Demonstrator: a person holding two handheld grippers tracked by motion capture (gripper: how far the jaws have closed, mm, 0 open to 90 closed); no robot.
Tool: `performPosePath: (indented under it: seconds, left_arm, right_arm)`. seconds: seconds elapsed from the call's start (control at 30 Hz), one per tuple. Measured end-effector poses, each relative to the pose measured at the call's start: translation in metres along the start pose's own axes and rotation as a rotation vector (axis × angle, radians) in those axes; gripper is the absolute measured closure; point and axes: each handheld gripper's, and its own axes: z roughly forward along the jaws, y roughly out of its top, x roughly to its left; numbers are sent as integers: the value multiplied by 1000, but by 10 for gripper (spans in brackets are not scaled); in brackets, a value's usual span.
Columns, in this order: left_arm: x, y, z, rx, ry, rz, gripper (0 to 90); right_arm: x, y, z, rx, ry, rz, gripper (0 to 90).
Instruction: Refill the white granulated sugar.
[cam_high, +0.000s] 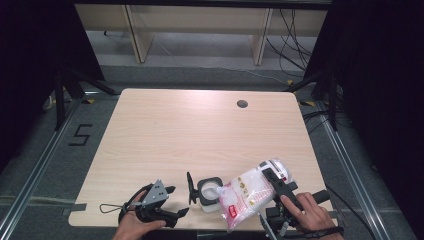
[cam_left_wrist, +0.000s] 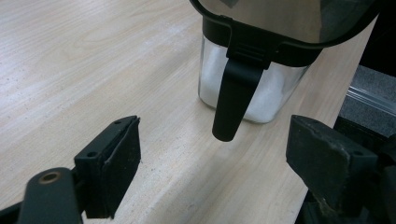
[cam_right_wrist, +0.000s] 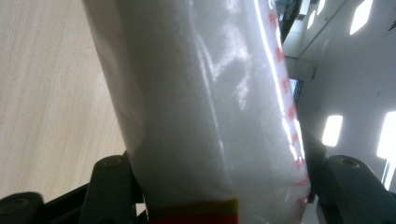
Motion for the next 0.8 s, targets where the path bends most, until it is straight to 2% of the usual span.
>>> performPosePath:
  seconds: [0.07, 0.13, 0.17, 0.2, 0.23, 0.3, 0.33, 0.37, 0.4, 0.43, 0.5, 0.53, 0.57, 0.6, 0.63, 0.7, 0.77, 0.8]
  left_arm:
    - [-1, 0, 0, -13, -6, -12, 174]
    - [1, 1, 0, 0, -2, 19, 174]
    - [0, 0, 0, -4, -5, -6, 175]
    - [0, 0, -1, 3, 2, -4, 174]
    - [-1, 0, 0, -15, -5, -16, 174]
    - [1, 1, 0, -1, -2, 19, 174]
    - [-1, 0, 1, -12, -10, -17, 174]
    - [0, 0, -1, 2, 3, -5, 174]
    - [-2, 0, 0, -17, -3, -19, 174]
    - [-1, 0, 0, -12, -3, -8, 174]
    - [0, 0, 0, -1, 0, -8, 174]
    - [0, 0, -1, 0, 2, -6, 174]
    - [-1, 1, -1, -9, -1, -11, 174]
    - [-1, 1, -1, -9, -2, -6, 174]
    - [1, 1, -1, -3, -4, 10, 174]
    - [1, 1, -1, 0, -2, 18, 174]
    - [0, 1, -1, -8, -4, 13, 175]
    - [1, 1, -1, -5, -5, 11, 174]
  right_arm:
    - [0, 0, 0, -5, -4, 3, 434]
    - [-2, 0, 0, -20, -20, -17, 434]
    - [-2, 0, 0, -20, -20, -14, 434]
    - [-1, 0, 0, -17, -16, -13, 434]
    - [-1, 1, -1, 4, 5, -11, 435]
    - [-2, 1, 0, -15, -12, -18, 435]
    - [-1, 0, 1, -31, -36, -3, 435]
    - [-1, 0, 1, -30, -36, -5, 435]
    - [-2, 0, 0, -19, -22, -15, 435]
    - [-1, 0, 0, -27, -32, -13, 435]
    - [-2, 0, -1, -12, -13, -5, 435]
    - [-2, -1, -1, -10, -2, 8, 435]
    - [1, -1, 0, -21, -3, 44, 435]
    - [1, -2, 0, -19, 1, 41, 435]
    - [-1, -2, 0, -23, -5, 17, 435]
    - [-1, -3, 2, -28, -1, 22, 436]
    - [2, -3, 1, -14, 8, 53, 436]
    - [1, -3, 1, -17, 7, 38, 436]
